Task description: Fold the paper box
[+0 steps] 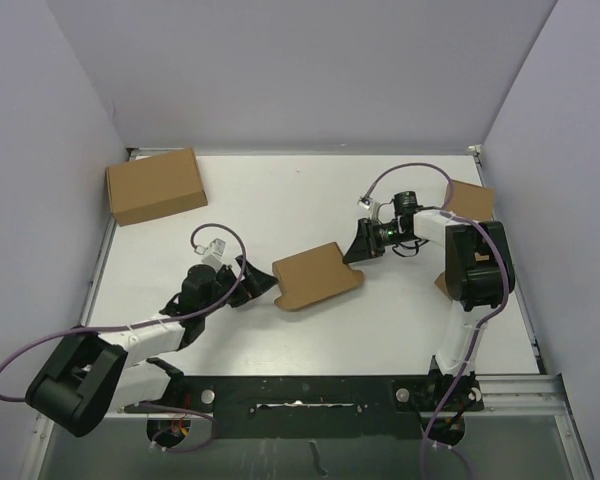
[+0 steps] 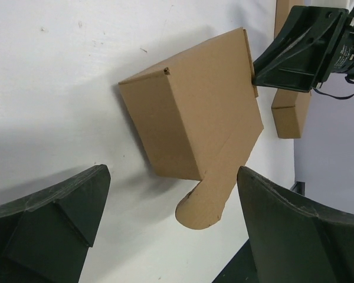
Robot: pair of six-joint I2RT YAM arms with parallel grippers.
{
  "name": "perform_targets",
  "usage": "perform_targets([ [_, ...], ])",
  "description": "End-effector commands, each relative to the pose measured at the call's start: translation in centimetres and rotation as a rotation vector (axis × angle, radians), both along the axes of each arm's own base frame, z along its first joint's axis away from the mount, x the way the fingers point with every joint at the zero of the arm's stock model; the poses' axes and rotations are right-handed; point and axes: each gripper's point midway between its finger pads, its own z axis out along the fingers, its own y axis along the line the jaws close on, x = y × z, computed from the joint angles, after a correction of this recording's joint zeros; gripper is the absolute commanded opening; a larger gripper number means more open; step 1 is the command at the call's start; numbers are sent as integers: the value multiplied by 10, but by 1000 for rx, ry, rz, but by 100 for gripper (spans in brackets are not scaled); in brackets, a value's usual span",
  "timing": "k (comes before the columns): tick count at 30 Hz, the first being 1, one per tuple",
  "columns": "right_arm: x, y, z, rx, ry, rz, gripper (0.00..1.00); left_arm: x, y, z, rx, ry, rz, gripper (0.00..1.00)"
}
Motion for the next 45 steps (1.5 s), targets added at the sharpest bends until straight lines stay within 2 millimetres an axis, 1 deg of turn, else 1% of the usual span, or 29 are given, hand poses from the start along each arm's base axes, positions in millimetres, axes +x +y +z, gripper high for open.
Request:
perform_targets([
  [1,9,-4,-2,4,7,-20,23,15,-16,27,-122,-48,21,91],
  [4,8,-4,-3,9,18,-21,21,17,-28,29,-148,-50,3,94],
  [7,8,-5,-5,12,29,-27,20,21,-37,30,-155,-46,-1,95],
  [15,8,-12,-13,11,63,-48,18,21,-43,10,-133,20,40,95],
  [21,7,-14,-14,11,74,-54,17,23,-62,10,-153,18,18,95],
  [24,7,-15,-14,15,76,-55,17,26,-67,13,-187,5,29,94],
  [27,7,-14,-14,18,77,-53,17,31,-70,16,-221,-6,44,88],
  [28,7,-14,-14,19,77,-52,17,33,-71,18,-231,-10,48,83],
  [30,7,-14,-13,19,75,-50,18,35,-72,20,-248,-11,60,77],
  [31,7,-14,-13,21,73,-50,18,36,-71,21,-257,-12,66,73],
  [36,8,-13,-7,30,51,-43,25,38,-72,26,-298,-6,85,53],
  [40,10,-13,5,40,9,-35,36,38,-74,31,-317,-7,87,45],
  [43,13,-13,19,46,-40,-27,45,38,-73,34,-327,-11,90,42],
  [45,15,-16,31,42,-87,-22,48,38,-72,37,-338,-10,97,41],
])
